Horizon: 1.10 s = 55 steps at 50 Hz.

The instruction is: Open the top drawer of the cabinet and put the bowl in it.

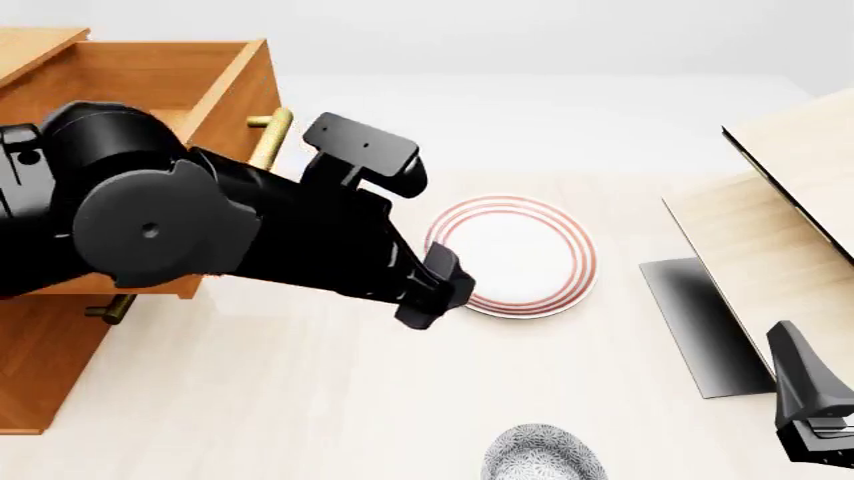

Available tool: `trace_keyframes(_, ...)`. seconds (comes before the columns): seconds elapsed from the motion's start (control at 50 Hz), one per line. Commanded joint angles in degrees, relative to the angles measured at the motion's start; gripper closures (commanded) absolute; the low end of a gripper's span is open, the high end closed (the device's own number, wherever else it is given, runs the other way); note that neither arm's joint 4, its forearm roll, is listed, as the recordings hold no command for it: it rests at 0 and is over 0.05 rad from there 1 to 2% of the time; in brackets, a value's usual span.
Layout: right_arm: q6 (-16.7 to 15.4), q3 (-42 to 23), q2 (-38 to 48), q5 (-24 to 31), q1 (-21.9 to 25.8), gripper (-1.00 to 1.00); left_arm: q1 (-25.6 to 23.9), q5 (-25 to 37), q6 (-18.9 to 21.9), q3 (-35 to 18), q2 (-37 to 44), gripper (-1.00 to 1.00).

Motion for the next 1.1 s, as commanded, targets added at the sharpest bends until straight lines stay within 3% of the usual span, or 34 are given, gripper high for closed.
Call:
trace_keyframes(0.02,0.0,0.4,0.1,-0.4,0.0,-1.0,-2.9,-4.2,-3.1,2.0,3.7,-1.0)
trace_keyframes(1.1,0.0,0.4,0.1,-0.4,0.0,-1.0,-9.5,-16.0,-9.9,4.9,16.9,-1.0)
